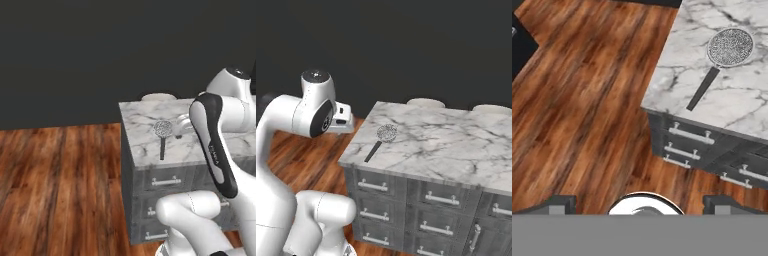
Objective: Pick the strainer and strainer and place them in the sink. Then turn on the water.
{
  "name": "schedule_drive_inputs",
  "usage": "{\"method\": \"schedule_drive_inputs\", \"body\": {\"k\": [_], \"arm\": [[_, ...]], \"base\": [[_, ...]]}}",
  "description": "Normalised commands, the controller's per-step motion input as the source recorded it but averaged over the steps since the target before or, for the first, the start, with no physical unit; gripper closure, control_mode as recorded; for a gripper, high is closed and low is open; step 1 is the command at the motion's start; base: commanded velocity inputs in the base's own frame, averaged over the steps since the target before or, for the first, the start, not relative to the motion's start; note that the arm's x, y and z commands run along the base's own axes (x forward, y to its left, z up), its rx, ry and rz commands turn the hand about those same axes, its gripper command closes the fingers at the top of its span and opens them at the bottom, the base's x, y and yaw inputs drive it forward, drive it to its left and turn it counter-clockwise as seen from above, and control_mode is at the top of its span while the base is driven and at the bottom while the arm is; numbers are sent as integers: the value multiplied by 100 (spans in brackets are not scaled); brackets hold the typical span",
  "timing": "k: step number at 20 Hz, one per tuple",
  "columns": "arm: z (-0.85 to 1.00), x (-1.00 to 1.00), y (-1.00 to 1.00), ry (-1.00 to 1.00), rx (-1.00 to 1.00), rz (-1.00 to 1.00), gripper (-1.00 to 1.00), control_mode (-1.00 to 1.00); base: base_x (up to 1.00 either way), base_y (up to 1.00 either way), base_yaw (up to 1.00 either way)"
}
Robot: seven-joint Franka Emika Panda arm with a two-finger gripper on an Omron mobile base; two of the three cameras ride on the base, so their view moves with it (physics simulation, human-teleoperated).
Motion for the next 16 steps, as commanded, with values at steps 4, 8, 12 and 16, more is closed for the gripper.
{"method": "schedule_drive_inputs", "body": {"k": [4,8,12,16], "arm": [[-53,15,-4,0,-9,-21,-100,-100],[-45,2,-10,0,-1,-37,-100,-100],[-18,11,-11,0,0,-35,-100,-100],[-5,18,-6,0,0,-29,-100,-100]], "base": [[0,0,0],[0,0,0],[0,0,0],[0,0,0]]}}
